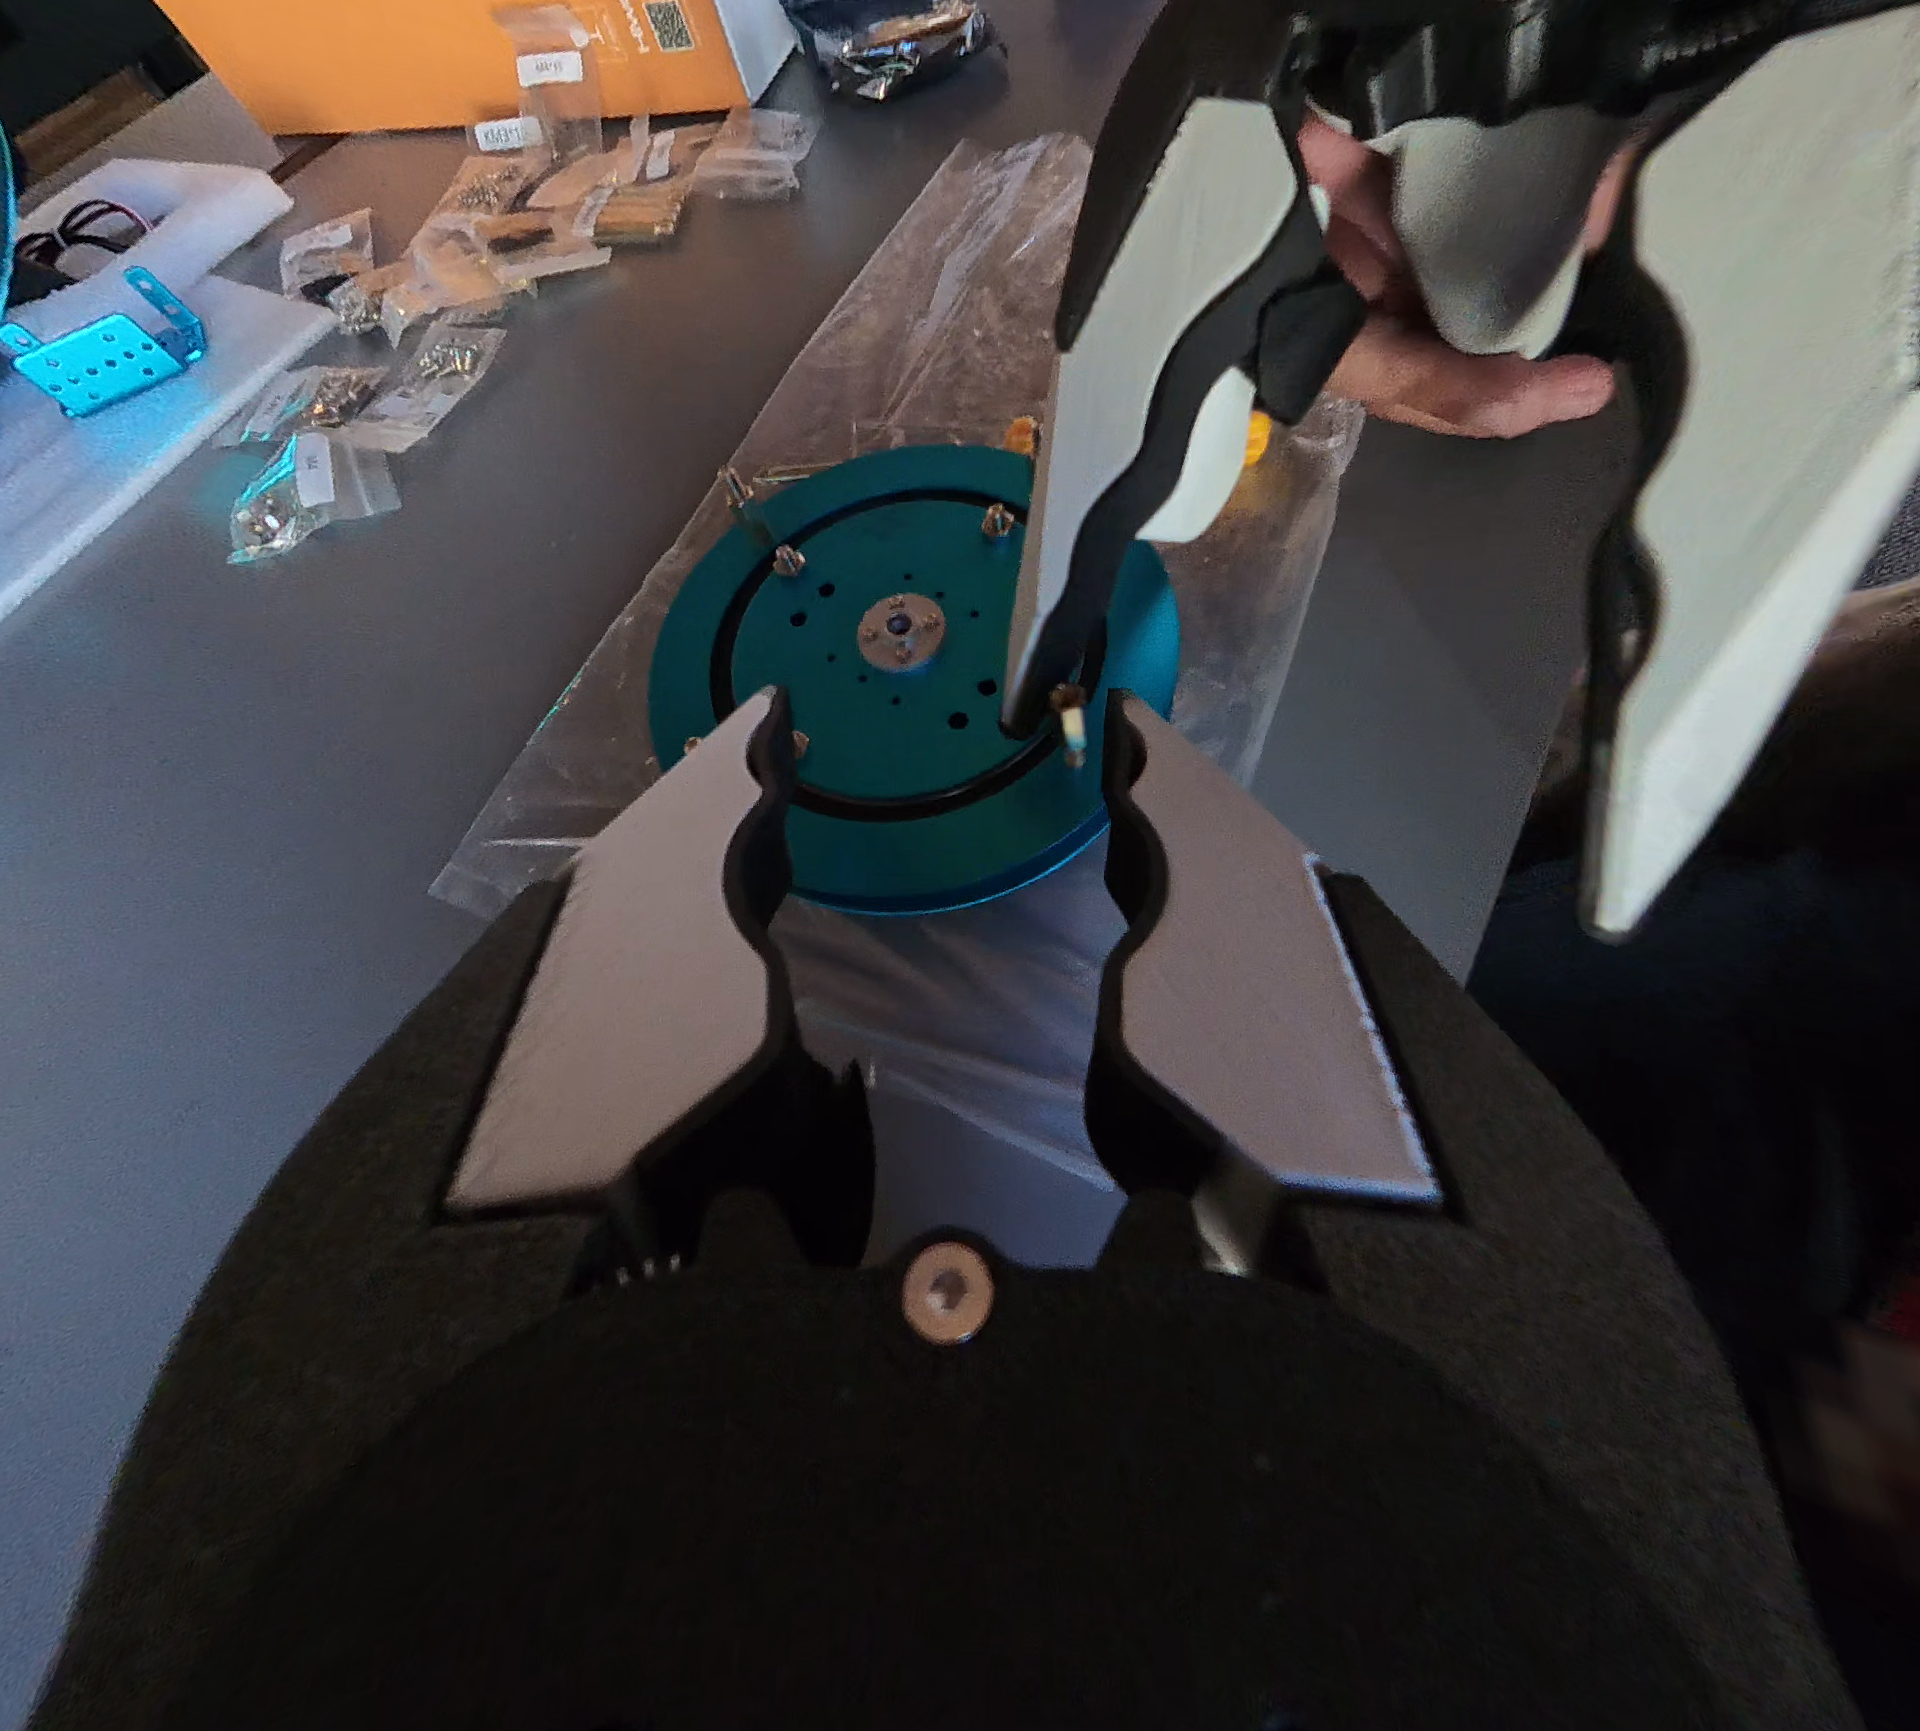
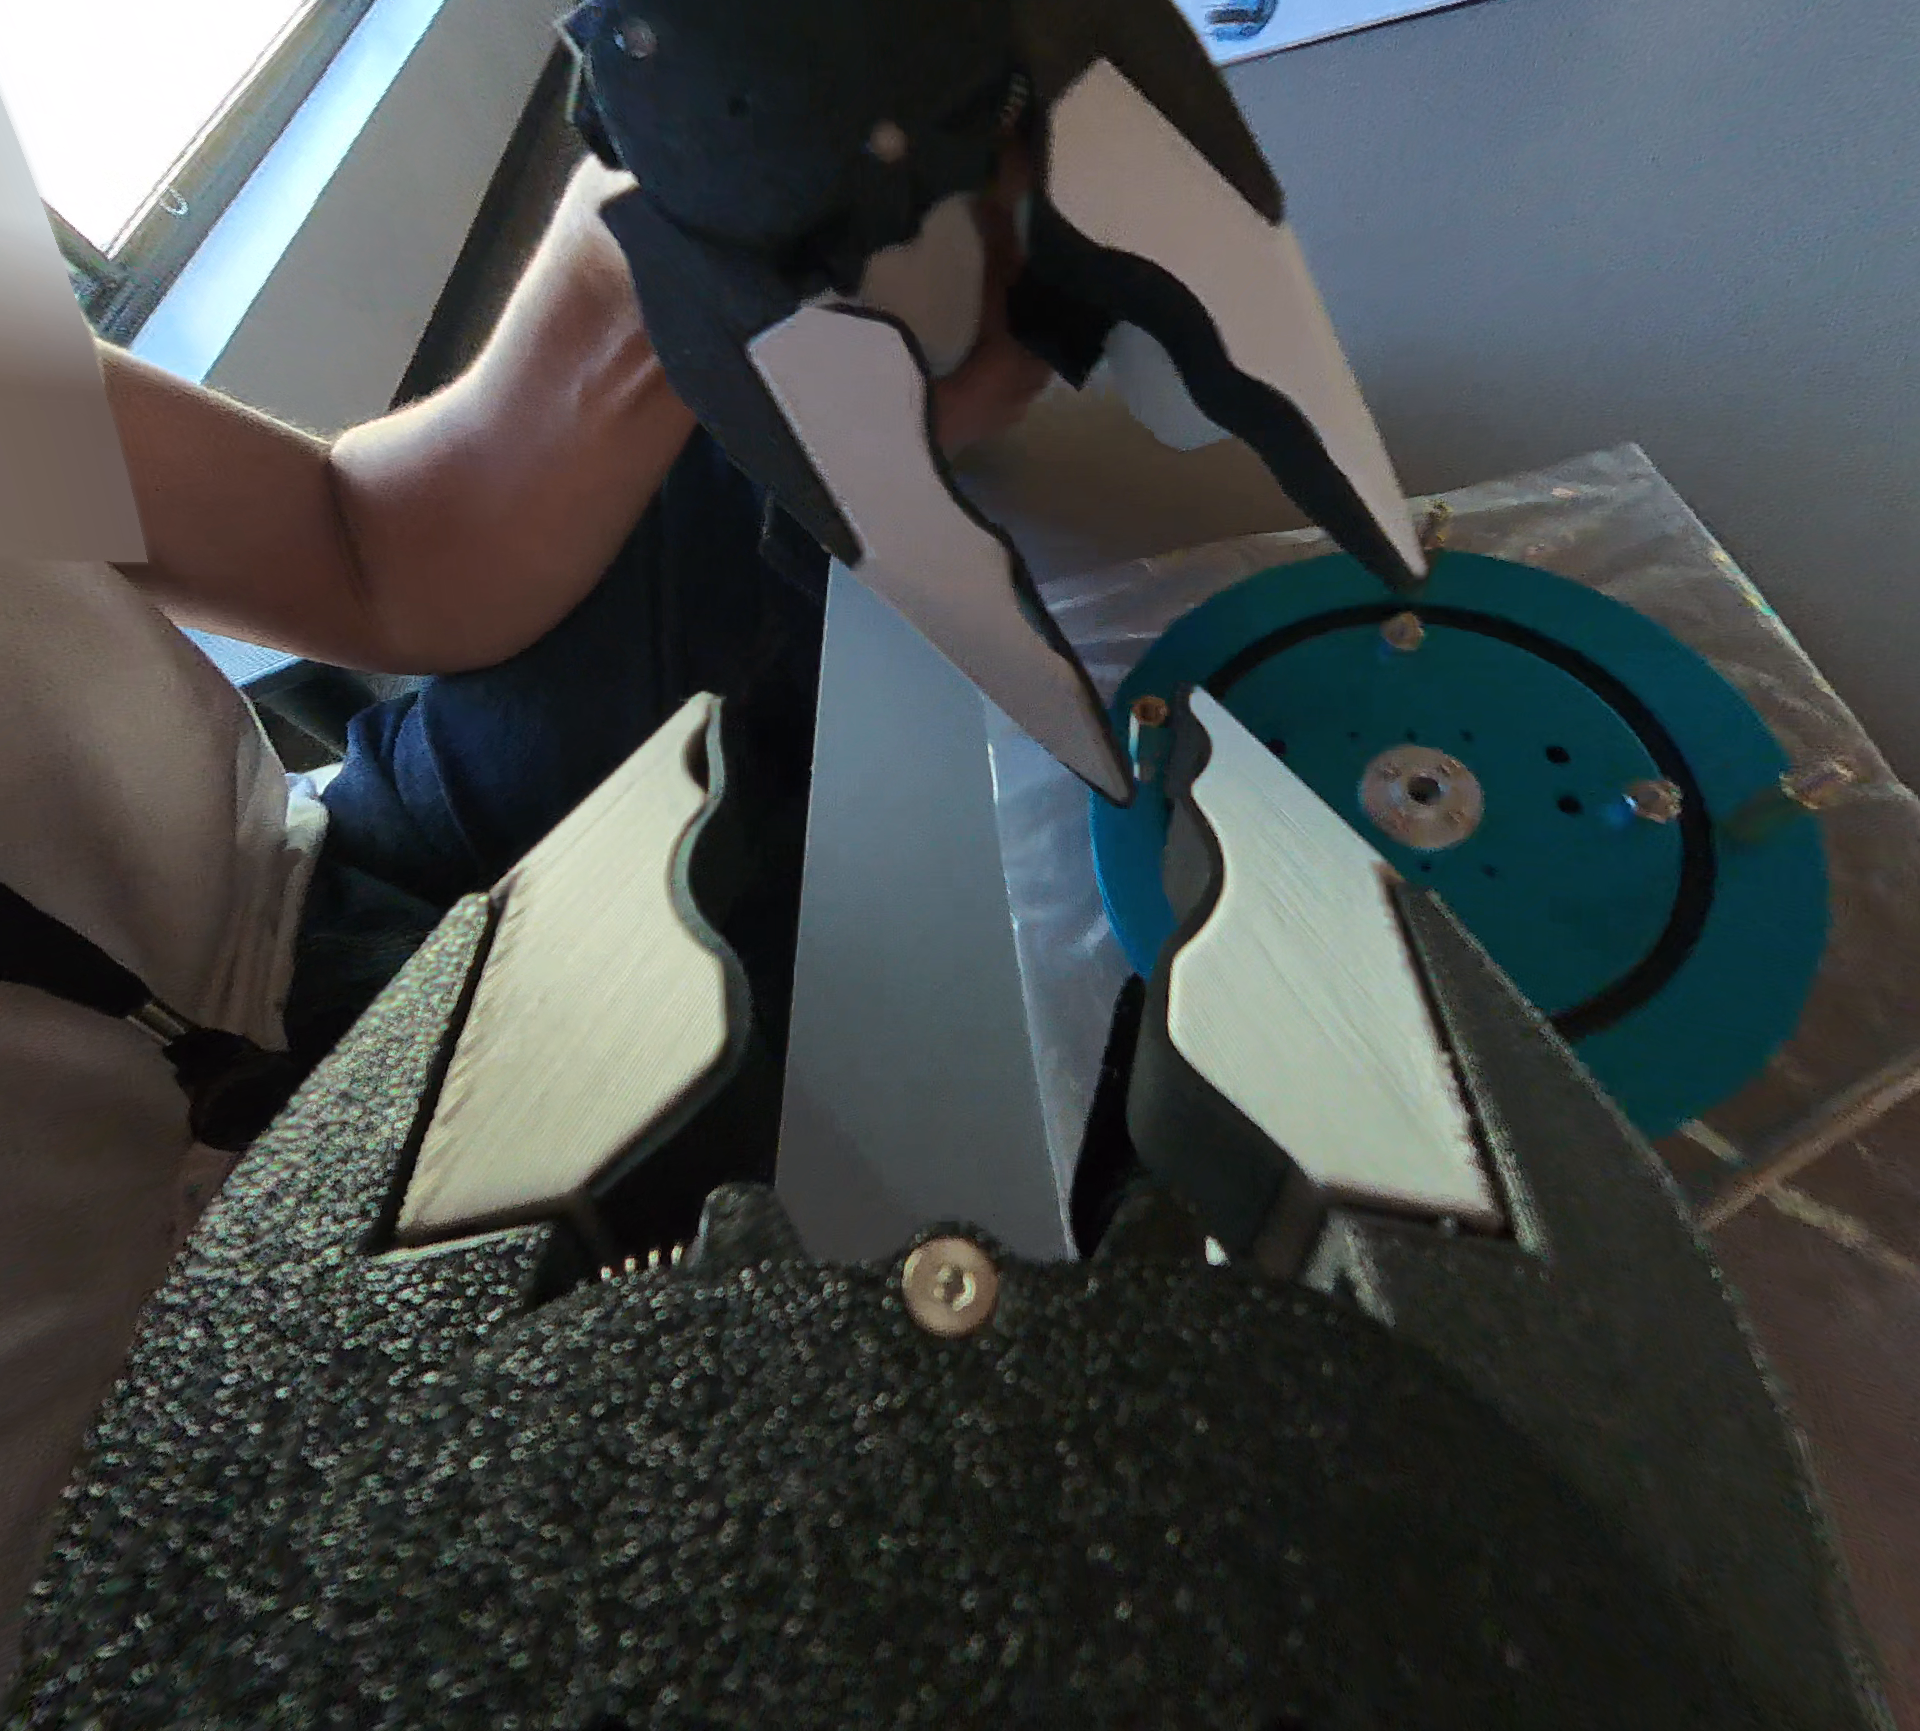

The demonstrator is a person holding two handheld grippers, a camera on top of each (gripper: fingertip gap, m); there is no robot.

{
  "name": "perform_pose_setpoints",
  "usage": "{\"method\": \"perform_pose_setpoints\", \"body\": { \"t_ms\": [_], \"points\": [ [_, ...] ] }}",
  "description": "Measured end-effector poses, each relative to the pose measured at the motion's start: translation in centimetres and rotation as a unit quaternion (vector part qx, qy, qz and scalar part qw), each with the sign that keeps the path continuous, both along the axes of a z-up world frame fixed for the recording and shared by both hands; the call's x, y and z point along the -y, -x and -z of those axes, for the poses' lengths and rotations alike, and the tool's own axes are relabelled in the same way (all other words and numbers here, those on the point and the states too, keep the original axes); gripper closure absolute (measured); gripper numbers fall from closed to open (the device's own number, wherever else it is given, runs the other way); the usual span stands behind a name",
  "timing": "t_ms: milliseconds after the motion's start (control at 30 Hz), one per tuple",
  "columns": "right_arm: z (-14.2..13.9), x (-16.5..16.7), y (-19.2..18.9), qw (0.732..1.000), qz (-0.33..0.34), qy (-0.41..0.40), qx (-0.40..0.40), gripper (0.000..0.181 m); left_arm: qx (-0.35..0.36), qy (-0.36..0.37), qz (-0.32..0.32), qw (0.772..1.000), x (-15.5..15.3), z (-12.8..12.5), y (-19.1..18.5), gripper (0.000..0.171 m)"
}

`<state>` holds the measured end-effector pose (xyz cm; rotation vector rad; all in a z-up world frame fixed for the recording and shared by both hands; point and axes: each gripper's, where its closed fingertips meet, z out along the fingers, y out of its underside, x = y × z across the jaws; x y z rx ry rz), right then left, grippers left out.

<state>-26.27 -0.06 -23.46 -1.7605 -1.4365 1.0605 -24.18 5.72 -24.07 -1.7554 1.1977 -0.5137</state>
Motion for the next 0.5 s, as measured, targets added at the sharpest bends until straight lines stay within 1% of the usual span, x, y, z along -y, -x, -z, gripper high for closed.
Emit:
{"method": "perform_pose_setpoints", "body": {
  "t_ms": [100, 133, 200, 267, 367, 433, 500],
  "points": [
    [0.5, 0.3, -0.4, 1.000, 0.000, 0.000, 0.018, 0.096, -0.008, 0.003, -0.015, 1.000, -0.4, 0.3, 1.4, 0.107],
    [0.5, 0.4, -0.8, 1.000, 0.001, 0.003, 0.018, 0.099, -0.005, 0.001, -0.027, 1.000, -0.6, 0.2, 2.2, 0.112],
    [0.3, 0.3, -1.6, 1.000, 0.010, 0.006, 0.014, 0.102, 0.008, 0.001, -0.036, 0.999, -0.7, -0.2, 3.2, 0.114],
    [0.3, -0.5, -1.7, 1.000, 0.023, -0.003, 0.013, 0.102, 0.021, 0.002, -0.019, 1.000, -0.2, -0.8, 2.6, 0.114],
    [0.2, -0.4, -0.2, 1.000, 0.008, 0.007, 0.005, 0.096, 0.012, -0.002, 0.017, 1.000, 0.8, -0.7, 0.2, 0.113],
    [0.3, 0.1, 0.3, 1.000, -0.003, 0.007, 0.009, 0.095, -0.004, -0.009, 0.004, 1.000, 0.2, -0.2, 0.0, 0.114],
    [0.3, 0.3, -0.1, 1.000, 0.000, 0.008, 0.011, 0.094, -0.008, 0.002, -0.011, 1.000, -0.4, 0.3, 1.2, 0.109]
  ]
}}
